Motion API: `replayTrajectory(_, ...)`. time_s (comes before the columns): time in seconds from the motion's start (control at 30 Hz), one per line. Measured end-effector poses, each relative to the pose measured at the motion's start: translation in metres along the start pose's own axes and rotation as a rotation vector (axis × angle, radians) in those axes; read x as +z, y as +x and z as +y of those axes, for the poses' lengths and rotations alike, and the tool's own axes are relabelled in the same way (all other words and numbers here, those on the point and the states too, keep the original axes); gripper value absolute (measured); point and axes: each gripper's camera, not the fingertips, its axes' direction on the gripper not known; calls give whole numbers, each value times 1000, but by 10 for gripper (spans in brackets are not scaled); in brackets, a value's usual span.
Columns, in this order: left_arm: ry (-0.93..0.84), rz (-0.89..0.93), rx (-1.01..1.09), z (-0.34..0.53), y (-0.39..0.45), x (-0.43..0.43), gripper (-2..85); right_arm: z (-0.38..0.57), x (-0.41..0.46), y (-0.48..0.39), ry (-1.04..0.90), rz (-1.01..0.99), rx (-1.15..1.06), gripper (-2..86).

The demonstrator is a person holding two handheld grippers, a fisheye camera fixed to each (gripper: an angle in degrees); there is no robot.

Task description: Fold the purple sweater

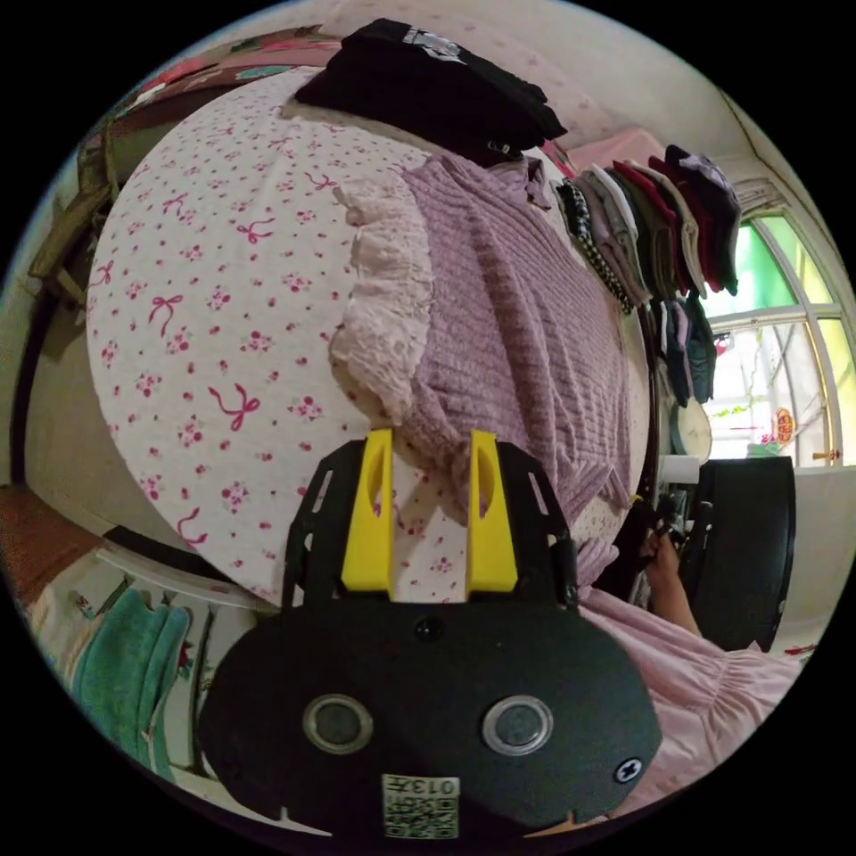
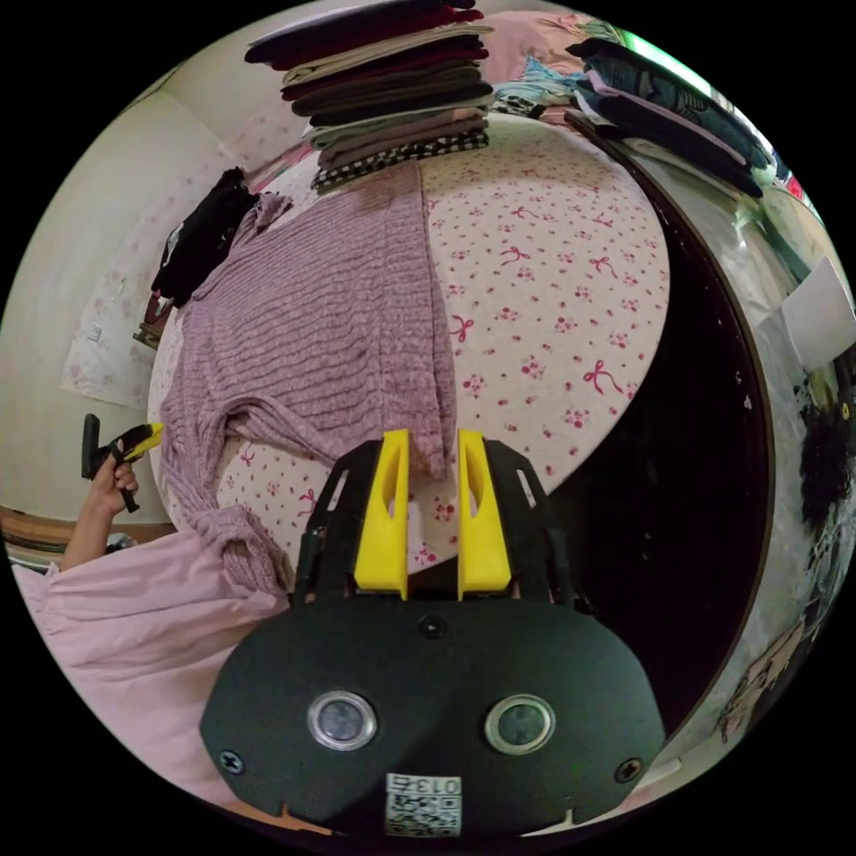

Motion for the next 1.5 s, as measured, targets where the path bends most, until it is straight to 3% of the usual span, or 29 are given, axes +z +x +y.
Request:
replayTrajectory(0.07,-5,87,-5,1,3,3,114,2,1,-10,-13,25,-20,57)
replayTrajectory(0.2,-73,-14,21,6,8,13,29,10,-5,-38,-44,116,-129,29)
replayTrajectory(0.27,-20,31,40,17,11,-4,18,15,-17,-47,-38,146,-159,24)
replayTrajectory(0.43,30,-116,147,51,16,-40,14,45,-63,-53,71,150,-205,15)
replayTrajectory(0.57,-70,-46,76,64,-3,-1,25,58,-37,-59,-2,207,-248,13)
replayTrajectory(0.73,12,-52,46,94,8,-13,54,69,-48,-57,30,223,-147,13)
replayTrajectory(0.83,65,-88,232,122,43,-26,62,84,-77,-64,109,238,-139,21)
replayTrajectory(0.93,-4,-145,537,154,104,-9,77,96,-95,-97,150,56,-288,46)
replayTrajectory(1.03,-91,-284,834,188,167,30,92,102,-79,-175,50,-137,-579,85)
replayTrajectory(1.17,-133,-430,1120,224,226,82,128,109,-39,-242,-104,-100,-820,93)
replayTrajectory(1.27,-165,-548,1228,235,246,113,120,109,-8,-261,-242,-72,-862,51)
replayTrajectory(1.37,-195,-568,1245,233,260,119,27,108,-16,-264,-251,-122,-848,30)
replayTrajectory(1.5,-241,-386,1236,230,270,94,12,113,-56,-259,-199,-377,-865,27)
